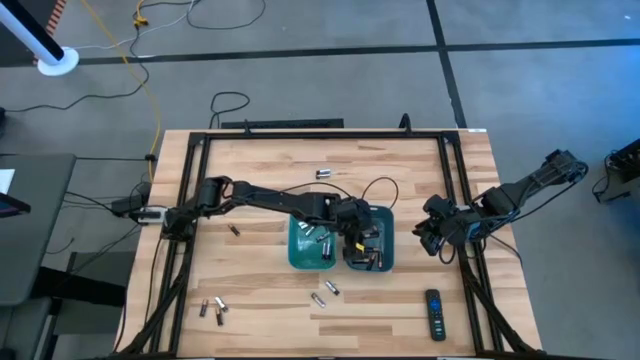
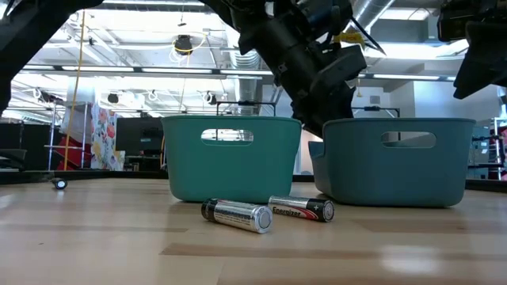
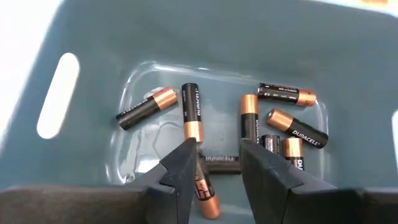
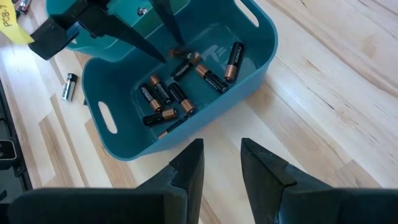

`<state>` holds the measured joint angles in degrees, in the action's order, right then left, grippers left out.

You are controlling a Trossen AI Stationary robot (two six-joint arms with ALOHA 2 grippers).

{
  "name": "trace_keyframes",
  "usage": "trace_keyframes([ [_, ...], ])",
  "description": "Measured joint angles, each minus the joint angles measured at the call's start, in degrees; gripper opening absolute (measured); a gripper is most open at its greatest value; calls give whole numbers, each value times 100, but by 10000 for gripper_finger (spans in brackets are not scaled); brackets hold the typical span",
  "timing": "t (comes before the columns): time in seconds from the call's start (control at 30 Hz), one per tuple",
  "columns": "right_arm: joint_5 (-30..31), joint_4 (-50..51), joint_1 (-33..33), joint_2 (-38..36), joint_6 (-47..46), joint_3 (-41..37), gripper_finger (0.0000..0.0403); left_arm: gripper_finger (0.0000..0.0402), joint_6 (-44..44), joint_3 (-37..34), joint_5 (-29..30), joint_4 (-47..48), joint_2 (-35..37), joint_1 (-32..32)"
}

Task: Sort batteries
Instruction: Put the silver battery into the green bin

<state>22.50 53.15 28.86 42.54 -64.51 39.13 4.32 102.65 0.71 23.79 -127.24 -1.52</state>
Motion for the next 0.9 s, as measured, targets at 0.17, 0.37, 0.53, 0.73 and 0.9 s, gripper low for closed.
trace_keyframes([
  [0.17,0,-4,0,0,0,-1,123,118,34,0,0,278,411,76],
  [0.37,0,-7,0,0,-2,0,123,118,602,0,62,1559,1225,138],
  [0.53,0,-8,0,-1,-2,0,123,118,1452,-47,723,3212,2018,-52],
  [0.73,0,-11,0,-2,-22,0,123,119,3071,-739,1621,4330,3081,-703],
  [0.9,0,-7,0,-1,-142,0,123,119,4885,-1912,1864,4275,4144,-1453],
])
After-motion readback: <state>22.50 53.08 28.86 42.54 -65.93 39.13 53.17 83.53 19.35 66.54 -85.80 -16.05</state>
